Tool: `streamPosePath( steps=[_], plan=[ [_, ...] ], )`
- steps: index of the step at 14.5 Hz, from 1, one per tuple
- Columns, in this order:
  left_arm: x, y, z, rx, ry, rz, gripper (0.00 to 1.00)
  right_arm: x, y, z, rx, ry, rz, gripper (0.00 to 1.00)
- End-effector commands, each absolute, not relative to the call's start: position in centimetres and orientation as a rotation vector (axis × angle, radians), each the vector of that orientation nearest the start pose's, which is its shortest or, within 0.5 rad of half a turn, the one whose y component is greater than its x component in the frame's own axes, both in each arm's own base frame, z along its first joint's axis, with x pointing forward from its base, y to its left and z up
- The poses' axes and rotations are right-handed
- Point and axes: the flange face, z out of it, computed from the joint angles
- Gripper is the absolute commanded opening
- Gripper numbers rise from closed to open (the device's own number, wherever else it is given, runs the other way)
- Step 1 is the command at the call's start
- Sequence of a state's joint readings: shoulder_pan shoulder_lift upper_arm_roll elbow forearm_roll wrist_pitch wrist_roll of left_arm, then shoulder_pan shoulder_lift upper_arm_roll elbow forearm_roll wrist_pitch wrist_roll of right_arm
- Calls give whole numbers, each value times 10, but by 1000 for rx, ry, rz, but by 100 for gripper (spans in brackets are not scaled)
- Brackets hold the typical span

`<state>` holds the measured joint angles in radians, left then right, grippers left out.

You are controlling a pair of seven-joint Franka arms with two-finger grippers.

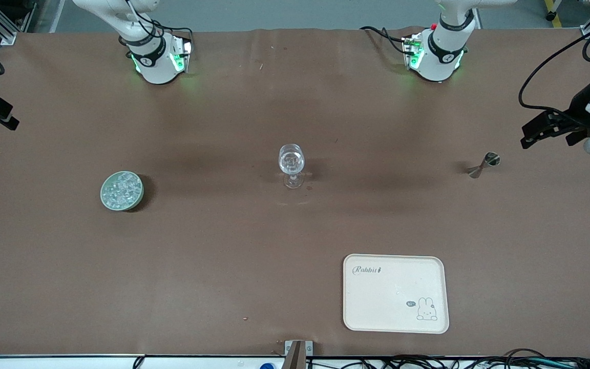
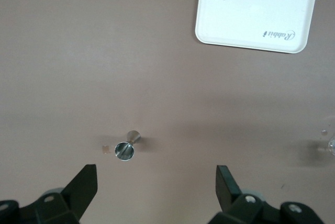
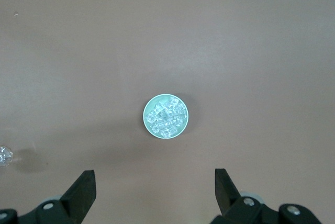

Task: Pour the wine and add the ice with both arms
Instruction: 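Reach the right gripper toward the green ice bowl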

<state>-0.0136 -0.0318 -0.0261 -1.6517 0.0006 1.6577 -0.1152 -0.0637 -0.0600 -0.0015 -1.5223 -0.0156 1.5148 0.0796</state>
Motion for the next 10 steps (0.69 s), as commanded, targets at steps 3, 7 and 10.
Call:
streamPosePath(
  steps=[3, 7, 10],
  plan=[
    [553, 53, 605, -3194, -392, -26, 100, 531, -36, 641, -3143, 213, -31, 100],
    [555, 126, 575, -3256, -671, 48, 100, 540, -36, 565, -3143, 205, 5, 100],
    [549, 183, 543, -3271, -948, 141, 100, 537, -38, 492, -3150, 201, 22, 100]
  ],
)
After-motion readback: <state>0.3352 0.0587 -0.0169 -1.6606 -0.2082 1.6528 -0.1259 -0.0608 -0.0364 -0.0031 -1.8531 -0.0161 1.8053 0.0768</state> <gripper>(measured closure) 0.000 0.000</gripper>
